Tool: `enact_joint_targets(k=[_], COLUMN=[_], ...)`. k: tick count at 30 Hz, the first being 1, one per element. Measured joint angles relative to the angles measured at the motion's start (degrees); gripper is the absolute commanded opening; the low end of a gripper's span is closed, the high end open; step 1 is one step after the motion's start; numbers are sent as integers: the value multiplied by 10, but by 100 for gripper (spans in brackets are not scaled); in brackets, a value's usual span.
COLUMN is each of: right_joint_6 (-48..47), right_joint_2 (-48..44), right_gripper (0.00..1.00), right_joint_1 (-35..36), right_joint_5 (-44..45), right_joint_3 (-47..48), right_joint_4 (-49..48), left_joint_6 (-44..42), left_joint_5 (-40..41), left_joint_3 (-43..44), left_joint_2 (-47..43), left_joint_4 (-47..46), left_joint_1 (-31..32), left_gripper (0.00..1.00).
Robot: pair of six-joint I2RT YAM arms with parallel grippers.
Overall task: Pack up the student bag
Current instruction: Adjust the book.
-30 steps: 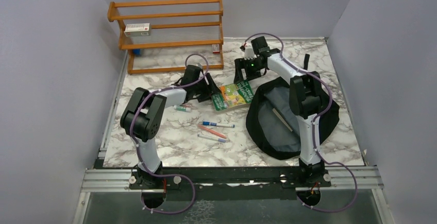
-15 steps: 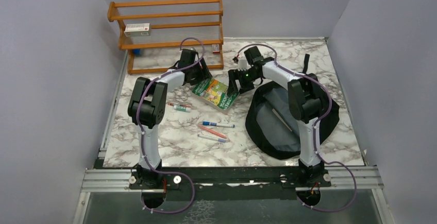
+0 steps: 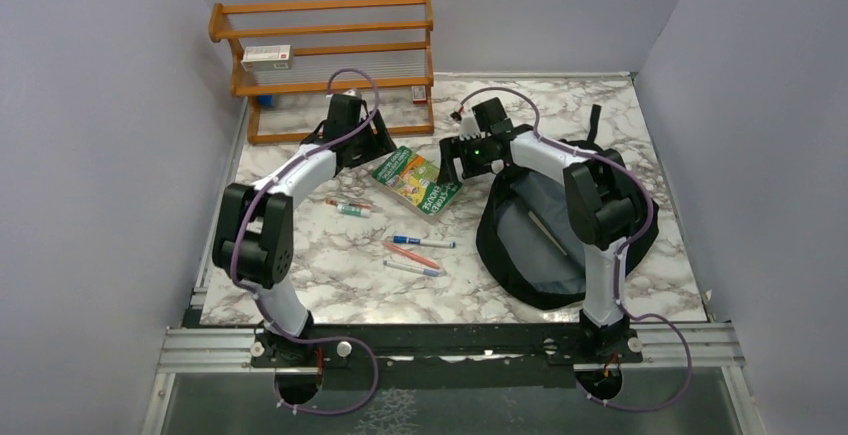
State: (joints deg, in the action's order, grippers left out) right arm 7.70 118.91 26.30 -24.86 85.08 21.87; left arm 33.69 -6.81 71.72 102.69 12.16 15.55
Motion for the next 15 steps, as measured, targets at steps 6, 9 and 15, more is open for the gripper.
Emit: enact_joint_targets(k=[6, 9, 15], right_joint_6=[2, -1, -1], right_joint_2=[1, 17, 28], right_gripper=[86, 85, 83], right_joint_1=[-1, -1, -1], right_joint_5=[-2, -14, -31], right_joint_3=[1, 25, 10], right_joint_4=[-55, -57, -70], left_joint_6=[28, 43, 56], left_joint_5=[-2, -5, -25], left_joint_3=[-126, -170, -192], left_joint_2=[-106, -113, -94], left_joint_4=[-32, -44, -64], left_joint_1=[2, 12, 42], left_gripper=[73, 72, 72])
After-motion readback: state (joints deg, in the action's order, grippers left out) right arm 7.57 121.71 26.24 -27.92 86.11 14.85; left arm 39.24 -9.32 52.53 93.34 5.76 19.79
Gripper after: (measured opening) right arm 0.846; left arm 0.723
